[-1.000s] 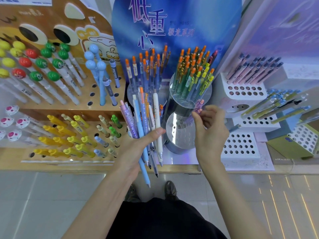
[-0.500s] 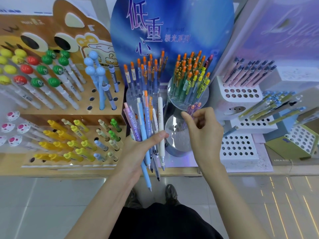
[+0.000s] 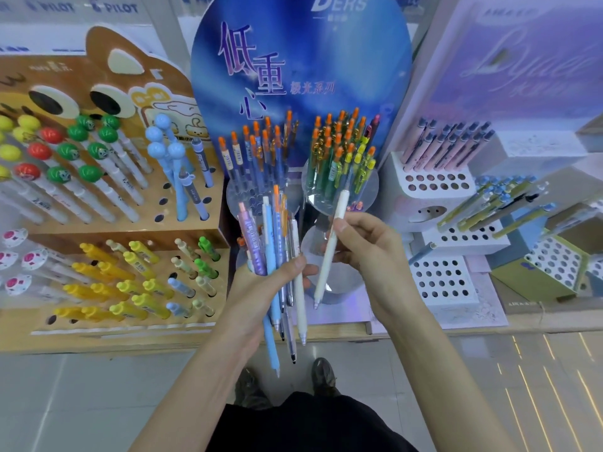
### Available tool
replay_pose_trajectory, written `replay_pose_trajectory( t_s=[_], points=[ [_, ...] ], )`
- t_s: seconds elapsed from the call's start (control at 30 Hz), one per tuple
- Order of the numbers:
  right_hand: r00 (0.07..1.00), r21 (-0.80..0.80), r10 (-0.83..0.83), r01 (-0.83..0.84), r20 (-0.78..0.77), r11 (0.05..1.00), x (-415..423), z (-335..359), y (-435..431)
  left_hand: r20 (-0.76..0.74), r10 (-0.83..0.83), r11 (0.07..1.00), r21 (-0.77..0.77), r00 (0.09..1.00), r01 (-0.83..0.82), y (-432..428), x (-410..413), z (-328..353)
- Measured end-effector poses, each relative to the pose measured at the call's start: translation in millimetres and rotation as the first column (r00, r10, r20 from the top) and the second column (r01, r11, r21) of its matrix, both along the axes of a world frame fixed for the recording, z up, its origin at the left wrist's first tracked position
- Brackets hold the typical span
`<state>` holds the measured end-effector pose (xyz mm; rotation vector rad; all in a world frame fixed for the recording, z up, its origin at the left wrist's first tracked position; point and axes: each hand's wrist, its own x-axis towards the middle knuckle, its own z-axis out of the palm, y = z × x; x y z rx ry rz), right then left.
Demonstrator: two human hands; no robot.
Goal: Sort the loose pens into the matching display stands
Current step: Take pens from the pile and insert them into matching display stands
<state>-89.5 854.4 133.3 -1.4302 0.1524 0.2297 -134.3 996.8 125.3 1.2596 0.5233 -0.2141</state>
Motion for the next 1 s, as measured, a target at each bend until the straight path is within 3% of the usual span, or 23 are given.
replay_pose_trajectory(
  t_s=[0.23, 0.53, 0.77, 1.0],
  points=[
    [0.994, -0.020, -0.096, 0.097, 0.048, 0.995, -15, -4, -55, 0.057, -0.184, 0.983, 0.030, 0.981, 0.183, -34, 5, 2],
    [0.980, -0.144, -0.196, 0.200, 0.042, 0.969, -25, -21, -127, 0.022, -0.245, 0.968, 0.056, 0.969, 0.244, -108, 16, -13],
    [0.915, -0.240, -0.379, 0.403, 0.140, 0.883, -32, -25, -162, 0.043, -0.309, 0.950, -0.032, 0.950, 0.311, -147, 29, -7],
    [0.831, -0.247, -0.509, 0.554, 0.223, 0.795, -35, -21, -201, 0.043, -0.387, 0.922, 0.017, 0.921, 0.387, -186, 46, -1]
  ],
)
